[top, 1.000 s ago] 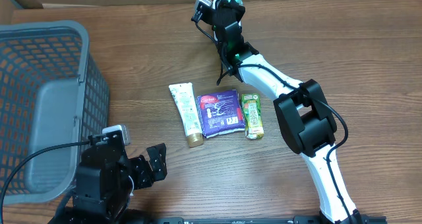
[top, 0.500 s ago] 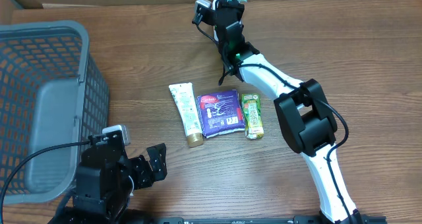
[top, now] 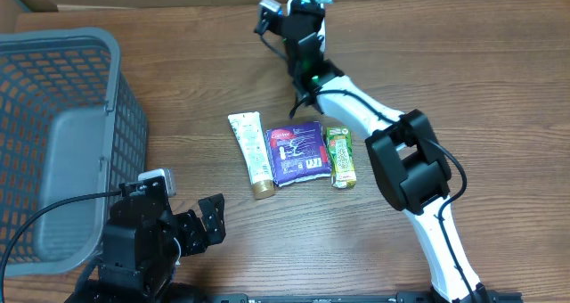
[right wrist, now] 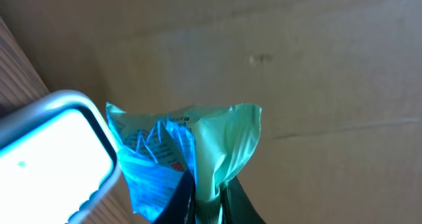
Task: Scan the item barcode
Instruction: 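Move the teal wipes packet right and drop it on the table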
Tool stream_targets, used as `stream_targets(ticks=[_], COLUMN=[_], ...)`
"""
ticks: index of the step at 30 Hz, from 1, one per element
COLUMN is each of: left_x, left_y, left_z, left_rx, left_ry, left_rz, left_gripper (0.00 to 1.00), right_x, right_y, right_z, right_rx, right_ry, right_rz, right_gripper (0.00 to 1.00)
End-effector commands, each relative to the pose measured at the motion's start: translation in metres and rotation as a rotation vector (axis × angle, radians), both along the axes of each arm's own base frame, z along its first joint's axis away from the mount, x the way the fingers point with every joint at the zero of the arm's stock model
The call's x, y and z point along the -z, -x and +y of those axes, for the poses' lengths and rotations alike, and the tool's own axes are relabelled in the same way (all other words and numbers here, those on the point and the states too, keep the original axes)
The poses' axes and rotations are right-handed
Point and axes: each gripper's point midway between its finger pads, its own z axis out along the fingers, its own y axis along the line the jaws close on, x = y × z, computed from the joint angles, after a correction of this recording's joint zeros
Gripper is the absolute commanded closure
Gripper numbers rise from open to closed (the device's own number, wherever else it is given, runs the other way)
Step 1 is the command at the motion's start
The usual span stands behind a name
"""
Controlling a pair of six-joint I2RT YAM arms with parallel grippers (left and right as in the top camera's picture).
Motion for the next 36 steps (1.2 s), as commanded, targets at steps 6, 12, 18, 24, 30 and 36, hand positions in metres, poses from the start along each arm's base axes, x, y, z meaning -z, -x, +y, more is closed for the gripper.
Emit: stream_targets(ticks=[6,12,18,24,30,36], left_x=[0.001,0.001,0.001,0.001,0.001,0.001], left_y=[0.002,0.002,0.002,0.002,0.002,0.002], left_z=[-0.002,-0.002,-0.002,-0.002,-0.002,-0.002], left_rx=[0.005,0.005,0.005,0.005,0.005,0.005], left_ry=[0.010,0.010,0.010,0.010,0.010,0.010], left_rz=[-0.001,-0.001,-0.001,-0.001,-0.001,-0.001], left_gripper=[0.01,0.01,0.00,0.00,0.01,0.00], right_x=[-0.082,-0.132,-0.197,-0.187,-0.122,-0.046], right_y=[0.025,0.076,0.146,0.201,0.218,0.217], right_z=[-0.016,-0.014,-0.044,-0.107,-0.212,-0.305], right_rx=[0.052,-0.094,-0.137,0.108,0.718,1.038], right_ry=[-0.163,-0.345,-0.655,-1.003,-1.380,-1.580], right_rz=[0.007,0.195,0.325,0.527,0.566,0.528], right_gripper=[0.96,0.96,0.96,0.96,0.96,0.96])
